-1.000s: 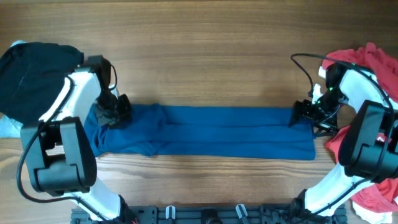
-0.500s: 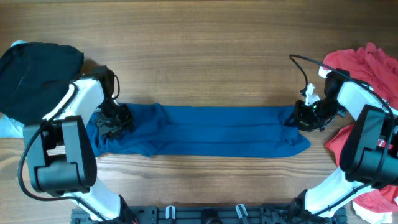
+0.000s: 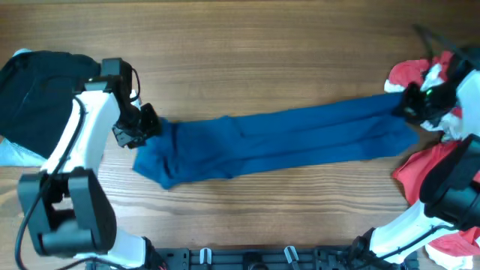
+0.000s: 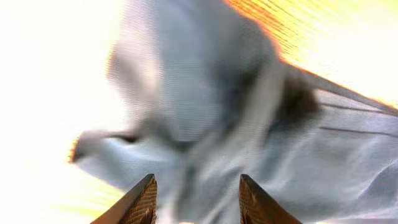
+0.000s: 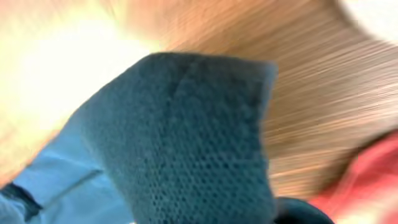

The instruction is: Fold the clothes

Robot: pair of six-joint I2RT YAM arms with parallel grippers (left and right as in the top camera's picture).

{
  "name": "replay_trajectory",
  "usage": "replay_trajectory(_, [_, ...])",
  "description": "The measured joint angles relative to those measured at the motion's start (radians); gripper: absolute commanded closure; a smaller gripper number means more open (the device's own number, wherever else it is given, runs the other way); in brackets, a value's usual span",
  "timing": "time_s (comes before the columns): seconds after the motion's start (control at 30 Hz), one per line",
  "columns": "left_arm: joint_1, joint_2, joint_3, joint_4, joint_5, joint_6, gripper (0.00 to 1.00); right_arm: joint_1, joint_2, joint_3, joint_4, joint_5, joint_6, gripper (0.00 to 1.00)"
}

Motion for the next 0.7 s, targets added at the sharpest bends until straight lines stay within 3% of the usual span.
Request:
replay_trajectory(0.13, [0.0,-0.014,0.0,-0.011,0.009,0.0,0.58,0.076,0.0,0.075,-0.113,0.043,0.011,0.96])
replay_trajectory(0.4, [0.0,-0.014,0.0,-0.025,0.03,0.0,0.57,0.52,0.0,0.072,-0.148,0.099,0.09,0.96])
replay_trajectory(0.53, [0.0,-0.014,0.0,-0.031,0.03,0.0,0.58,0.649,0.005,0.03,-0.124,0.129,0.141,0.94])
replay_trajectory(0.57, [0.0,-0.014,0.0,-0.031,0.031,0.0,0.58,0.674,0.01,0.005,-0.106,0.132,0.149,0.85])
replay_trajectory(0.6, [0.0,-0.014,0.0,-0.031,0.031,0.0,0.58,0.697,0.018,-0.015,-0.095,0.134,0.16,0.6])
replay_trajectory(0.7, [0.0,-0.014,0.0,-0.031,0.031,0.0,0.58,0.74,0.026,-0.05,-0.061,0.129,0.168,0.56])
